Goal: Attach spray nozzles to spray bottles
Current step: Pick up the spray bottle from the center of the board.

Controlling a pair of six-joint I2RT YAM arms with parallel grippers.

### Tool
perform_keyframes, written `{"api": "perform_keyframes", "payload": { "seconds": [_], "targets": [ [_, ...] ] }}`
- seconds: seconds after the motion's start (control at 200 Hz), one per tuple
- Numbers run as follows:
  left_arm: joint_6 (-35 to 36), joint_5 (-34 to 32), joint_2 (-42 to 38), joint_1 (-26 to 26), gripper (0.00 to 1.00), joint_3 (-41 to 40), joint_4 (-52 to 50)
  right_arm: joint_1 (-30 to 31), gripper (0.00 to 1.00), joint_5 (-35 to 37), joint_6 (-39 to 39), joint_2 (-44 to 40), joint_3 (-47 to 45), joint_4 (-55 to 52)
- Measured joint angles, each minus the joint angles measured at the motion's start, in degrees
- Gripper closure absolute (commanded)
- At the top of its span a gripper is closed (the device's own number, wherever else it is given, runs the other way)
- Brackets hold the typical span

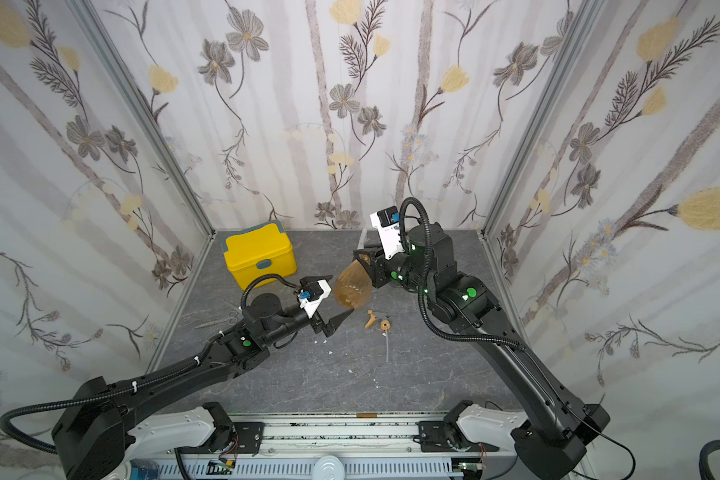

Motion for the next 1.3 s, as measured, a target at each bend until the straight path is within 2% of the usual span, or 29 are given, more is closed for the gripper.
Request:
{"api": "perform_keyframes", "payload": {
  "seconds": [0.25,0.655,0.739,0.829,0.914,1.034,1.149,1.229,1.299],
  "targets": [
    [0.0,-0.2,1.2,-0.6,0.01,0.0,0.0,0.2,0.83,-3.8,2.1,0.3,-1.0,1.0],
    [-0.2,-0.3,2.2,-0.9,0.18,1.1,-1.7,0.2,0.80,-3.8,2.5,0.8,-3.3,2.9],
    [-0.2,-0.3,2.4,-0.9,0.19,1.6,-2.5,0.2,0.75,-3.7,2.5,0.7,-3.3,3.1],
    [-0.2,-0.2,2.4,-1.0,0.19,1.8,-2.5,0.2,0.58,-3.7,2.7,0.5,-3.4,3.3],
    [-0.4,-0.2,2.4,-1.0,0.20,1.9,-2.4,0.2,0.47,-4.1,3.1,0.2,-3.4,3.3],
    [-1.4,-0.9,2.4,-1.0,0.19,1.9,-2.2,0.3,0.44,-4.0,3.1,-1.2,-3.4,3.3],
    [-1.8,-2.4,2.3,-1.0,0.19,1.7,-1.5,0.3,0.45,-0.2,3.5,-4.1,-3.4,3.3],
    [-2.2,-4.1,1.6,-1.0,0.19,1.0,-0.7,0.2,0.46,5.9,4.0,-6.9,-4.4,4.6],
    [-2.6,-6.1,0.3,-1.0,0.19,0.3,0.3,-0.2,0.52,12.6,5.3,-8.7,-6.4,4.9]
  ]
}}
